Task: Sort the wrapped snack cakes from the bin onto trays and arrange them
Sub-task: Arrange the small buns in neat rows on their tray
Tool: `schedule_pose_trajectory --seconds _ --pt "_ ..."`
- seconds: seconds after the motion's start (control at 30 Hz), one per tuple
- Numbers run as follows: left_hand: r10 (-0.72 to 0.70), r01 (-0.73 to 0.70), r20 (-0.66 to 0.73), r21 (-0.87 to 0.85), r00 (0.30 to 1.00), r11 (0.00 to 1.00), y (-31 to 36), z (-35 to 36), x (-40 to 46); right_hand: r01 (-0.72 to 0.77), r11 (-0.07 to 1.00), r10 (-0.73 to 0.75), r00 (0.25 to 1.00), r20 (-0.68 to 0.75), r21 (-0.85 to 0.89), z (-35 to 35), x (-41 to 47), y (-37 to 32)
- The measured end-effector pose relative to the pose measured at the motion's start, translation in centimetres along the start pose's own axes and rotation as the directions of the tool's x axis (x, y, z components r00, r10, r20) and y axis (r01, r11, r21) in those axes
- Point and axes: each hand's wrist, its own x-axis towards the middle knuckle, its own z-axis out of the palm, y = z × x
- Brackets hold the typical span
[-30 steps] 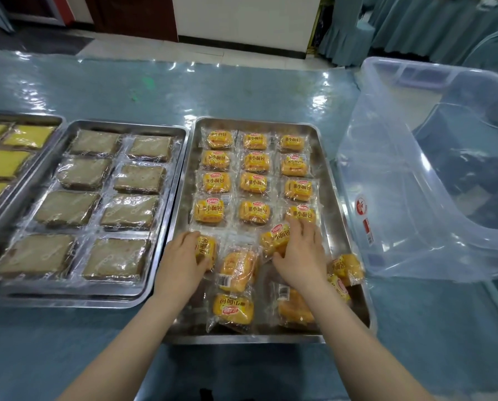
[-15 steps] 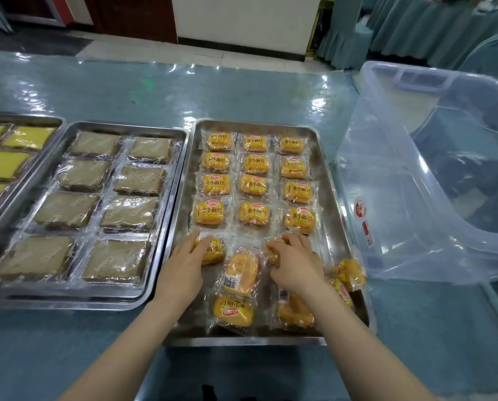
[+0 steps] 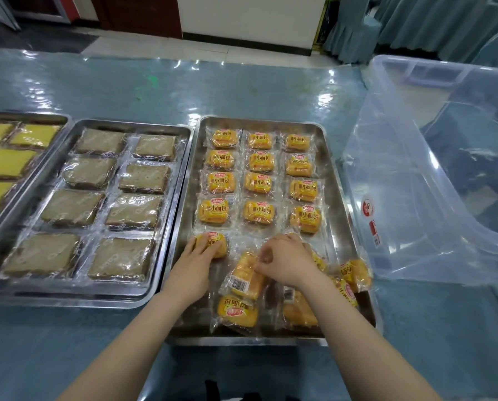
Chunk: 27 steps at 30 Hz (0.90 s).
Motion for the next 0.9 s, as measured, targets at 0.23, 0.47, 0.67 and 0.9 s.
schedule_pose_trajectory --seconds 0.23,0.47,0.67,0.9 --pt "0.057 -0.077 -0.131 -0.155 0.990 0.985 0.7 -2.0 -0.6 -0.040 0.686 0.143 0.986 -0.080 0.726 -1.4 -1.2 0.5" --pt "-0.006 -0.045 -0.067 -0.733 0.998 0.678 4.2 -5.1 -0.9 -0.012 0.426 0.147 0.988 -0.057 0.905 -2.3 -1.3 0.0" --pt "-0.060 -0.144 -0.213 -0.818 0.975 0.557 4.5 -5.8 -1.1 0.093 0.411 0.040 0.992 -0.120 0.907 -2.4 -1.2 -0.1" --pt "-0.091 -0.079 -0.150 -0.843 0.984 0.532 4.4 -5.8 0.0 0.062 0.384 0.217 0.964 -0.155 0.921 -2.3 -0.6 0.0"
